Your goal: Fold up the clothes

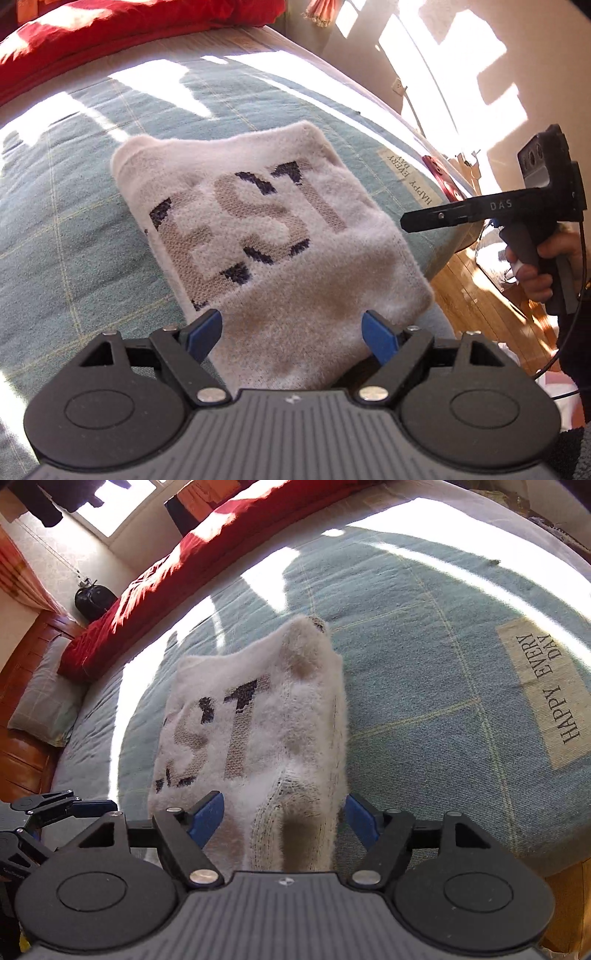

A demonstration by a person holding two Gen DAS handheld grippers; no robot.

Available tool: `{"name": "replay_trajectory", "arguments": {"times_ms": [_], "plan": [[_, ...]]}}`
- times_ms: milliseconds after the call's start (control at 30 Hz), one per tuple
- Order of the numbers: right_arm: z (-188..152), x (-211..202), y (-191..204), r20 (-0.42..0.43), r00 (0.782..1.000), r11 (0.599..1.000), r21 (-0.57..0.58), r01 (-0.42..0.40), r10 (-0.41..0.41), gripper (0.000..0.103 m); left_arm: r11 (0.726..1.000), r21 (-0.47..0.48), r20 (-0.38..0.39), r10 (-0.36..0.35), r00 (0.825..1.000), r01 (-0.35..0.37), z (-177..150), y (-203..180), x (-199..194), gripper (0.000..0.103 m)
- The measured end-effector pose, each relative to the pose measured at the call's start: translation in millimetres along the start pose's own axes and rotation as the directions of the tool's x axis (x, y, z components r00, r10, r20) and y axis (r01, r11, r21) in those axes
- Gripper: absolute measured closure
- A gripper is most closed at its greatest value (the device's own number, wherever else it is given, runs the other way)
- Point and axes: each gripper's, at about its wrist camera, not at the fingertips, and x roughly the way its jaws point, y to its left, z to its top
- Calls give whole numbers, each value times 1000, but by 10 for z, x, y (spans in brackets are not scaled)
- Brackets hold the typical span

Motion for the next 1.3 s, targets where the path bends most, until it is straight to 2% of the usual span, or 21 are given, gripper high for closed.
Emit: {"name": "replay_trajectory", "arguments": {"times_ms": [67,200,333,567,933,1300], "plan": [[83,27,-109,1,1000,999,39,-23,23,25,999,-51,-2,15,1000,-15,62,145,7,20],[206,203,-326,-20,996,990,116,-81,84,25,988,-153,-11,-3,1000,1,140,395,87,20],[250,430,-439,-48,994,985,150,-88,96,25,978,-207,-33,0,999,-7,190,531,220,20],[294,654,-412,-80,994,991,117,-66,76,25,972,-235,-46,-1,999,-10,282,652,367,20],[315,693,-363,-86,995,996,70,-52,58,23,963,-267,-35,-33,999,22,343,699,460,20],[310,686,-427,-68,994,991,115,-74,82,23,952,-303,-29,-61,998,49,349,702,499,20]]}}
